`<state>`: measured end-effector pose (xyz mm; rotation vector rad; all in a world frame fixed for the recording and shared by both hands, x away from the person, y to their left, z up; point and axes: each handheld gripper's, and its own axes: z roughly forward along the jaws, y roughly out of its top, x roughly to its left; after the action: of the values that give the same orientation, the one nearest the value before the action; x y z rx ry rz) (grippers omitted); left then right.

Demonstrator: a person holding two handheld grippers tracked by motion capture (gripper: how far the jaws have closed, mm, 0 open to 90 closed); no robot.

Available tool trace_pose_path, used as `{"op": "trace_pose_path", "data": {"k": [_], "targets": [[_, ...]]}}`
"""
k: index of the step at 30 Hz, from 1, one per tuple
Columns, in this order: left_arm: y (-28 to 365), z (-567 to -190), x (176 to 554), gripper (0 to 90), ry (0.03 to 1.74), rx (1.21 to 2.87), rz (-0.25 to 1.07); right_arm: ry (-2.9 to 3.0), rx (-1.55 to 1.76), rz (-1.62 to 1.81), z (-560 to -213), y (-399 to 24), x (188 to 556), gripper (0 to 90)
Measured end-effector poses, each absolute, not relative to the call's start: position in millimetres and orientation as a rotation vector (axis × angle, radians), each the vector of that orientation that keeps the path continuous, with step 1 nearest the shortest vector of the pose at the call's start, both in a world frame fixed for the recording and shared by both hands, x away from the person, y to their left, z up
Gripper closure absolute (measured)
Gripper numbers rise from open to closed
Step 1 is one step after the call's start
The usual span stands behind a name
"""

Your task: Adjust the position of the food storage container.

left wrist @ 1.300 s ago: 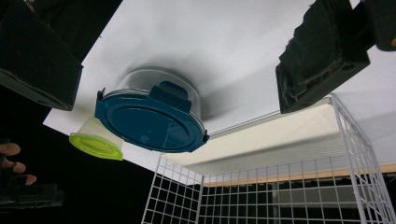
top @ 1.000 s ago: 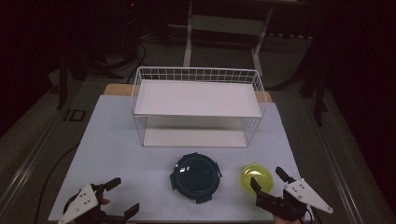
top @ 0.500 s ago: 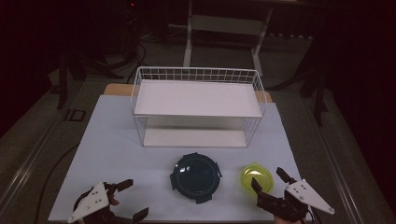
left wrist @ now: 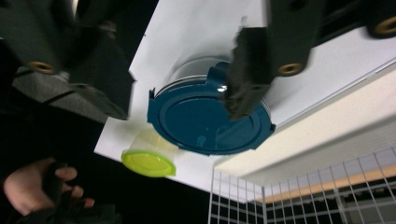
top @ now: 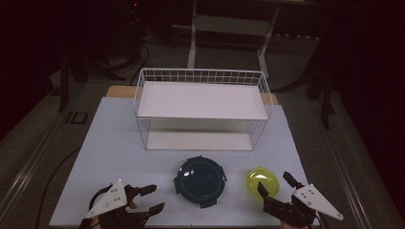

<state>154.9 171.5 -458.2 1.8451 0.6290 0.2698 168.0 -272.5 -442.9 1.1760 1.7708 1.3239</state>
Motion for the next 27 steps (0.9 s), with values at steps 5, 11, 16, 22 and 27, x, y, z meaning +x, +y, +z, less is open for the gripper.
{"op": "trace_pose_path", "data": {"k": [5, 11, 16, 22, 27], "targets": [[161.3, -465.8, 158.6, 63.3, 0.640, 1.893, 0.278, 1.774, 1.177, 1.326, -443.1, -272.6, 168.2, 10.0], [154.7, -477.1, 165.6, 79.0, 0.665, 1.915, 0.254, 1.779, 1.178, 1.330, -443.0, -271.8, 167.7, 10.0], [147.4, -485.7, 170.2, 87.8, 0.657, 1.952, 0.218, 1.782, 1.178, 1.332, -443.5, -272.1, 168.3, 10.0], [135.0, -498.2, 176.2, 88.5, 0.656, 2.008, 0.203, 1.786, 1.174, 1.332, -443.7, -271.2, 167.8, 10.0], [124.5, -504.2, 183.3, 88.6, 0.661, 2.042, 0.200, 1.788, 1.173, 1.334, -443.9, -271.3, 168.1, 10.0]]}}
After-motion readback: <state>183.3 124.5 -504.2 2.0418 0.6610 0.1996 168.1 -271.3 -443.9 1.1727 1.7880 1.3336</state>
